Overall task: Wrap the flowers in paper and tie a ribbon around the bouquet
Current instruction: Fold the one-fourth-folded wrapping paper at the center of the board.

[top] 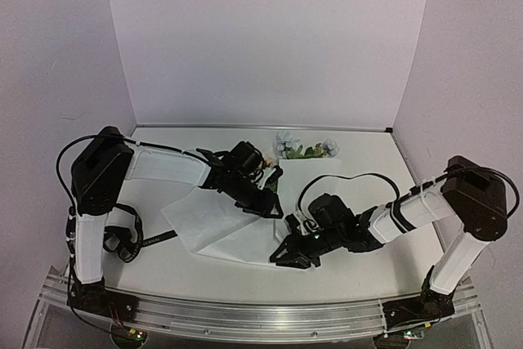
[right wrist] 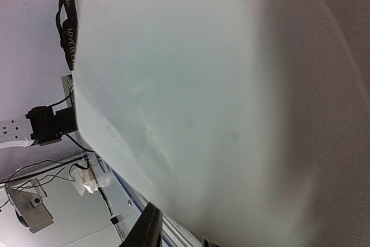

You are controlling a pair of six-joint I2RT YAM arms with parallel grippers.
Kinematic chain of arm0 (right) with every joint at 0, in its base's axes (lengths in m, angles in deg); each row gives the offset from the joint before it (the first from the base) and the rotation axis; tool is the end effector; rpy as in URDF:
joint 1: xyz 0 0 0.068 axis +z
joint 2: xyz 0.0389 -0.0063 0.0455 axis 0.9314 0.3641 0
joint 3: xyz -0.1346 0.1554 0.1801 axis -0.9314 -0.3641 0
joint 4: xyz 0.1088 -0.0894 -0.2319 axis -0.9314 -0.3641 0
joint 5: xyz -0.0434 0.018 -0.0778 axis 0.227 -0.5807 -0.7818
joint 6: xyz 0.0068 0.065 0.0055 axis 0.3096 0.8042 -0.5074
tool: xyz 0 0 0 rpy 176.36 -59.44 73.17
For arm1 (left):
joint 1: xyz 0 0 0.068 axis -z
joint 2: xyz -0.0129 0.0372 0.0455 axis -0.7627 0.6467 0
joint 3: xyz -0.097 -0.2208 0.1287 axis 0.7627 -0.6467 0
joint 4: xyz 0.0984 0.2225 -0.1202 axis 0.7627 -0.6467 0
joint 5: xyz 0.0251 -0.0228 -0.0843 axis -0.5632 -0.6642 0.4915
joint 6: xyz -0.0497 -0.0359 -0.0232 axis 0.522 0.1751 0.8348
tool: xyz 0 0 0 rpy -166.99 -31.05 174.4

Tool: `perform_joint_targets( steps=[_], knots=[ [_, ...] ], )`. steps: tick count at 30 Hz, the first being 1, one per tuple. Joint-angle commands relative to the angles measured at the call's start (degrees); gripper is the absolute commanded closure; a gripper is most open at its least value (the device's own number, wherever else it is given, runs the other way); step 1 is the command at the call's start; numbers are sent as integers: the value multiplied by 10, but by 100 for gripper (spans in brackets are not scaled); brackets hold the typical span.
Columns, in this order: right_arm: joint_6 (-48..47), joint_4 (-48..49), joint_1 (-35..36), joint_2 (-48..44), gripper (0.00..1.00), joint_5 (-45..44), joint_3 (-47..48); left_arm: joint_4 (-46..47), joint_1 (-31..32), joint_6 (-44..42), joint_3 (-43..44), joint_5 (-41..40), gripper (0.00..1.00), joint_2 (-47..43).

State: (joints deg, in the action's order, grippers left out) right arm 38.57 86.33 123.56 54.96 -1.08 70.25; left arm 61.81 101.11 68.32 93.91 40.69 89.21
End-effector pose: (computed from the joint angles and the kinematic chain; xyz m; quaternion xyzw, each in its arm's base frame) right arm 0.1631 0.2831 0.1097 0.0773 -0.8706 -0.4856 0.0136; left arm 0.2711 -0.3734 0.1491 0.3071 0.8774 -0.3435 0.1336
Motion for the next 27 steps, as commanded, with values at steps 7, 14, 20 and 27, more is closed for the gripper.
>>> perform_joint_targets(
  steps=[7,14,20,27],
  knots=[
    [9,18,-5,-31,76,14,-12,69,-7,24,20,60,65,9],
    [10,10,-8,-51,76,-2,-31,103,-7,47,-10,69,91,-5],
    [4,-11,-8,-65,75,-10,-43,139,-7,69,-47,66,100,-23],
    [-14,-44,-8,-97,72,-22,-54,177,-6,92,-96,46,100,-61]
  ],
)
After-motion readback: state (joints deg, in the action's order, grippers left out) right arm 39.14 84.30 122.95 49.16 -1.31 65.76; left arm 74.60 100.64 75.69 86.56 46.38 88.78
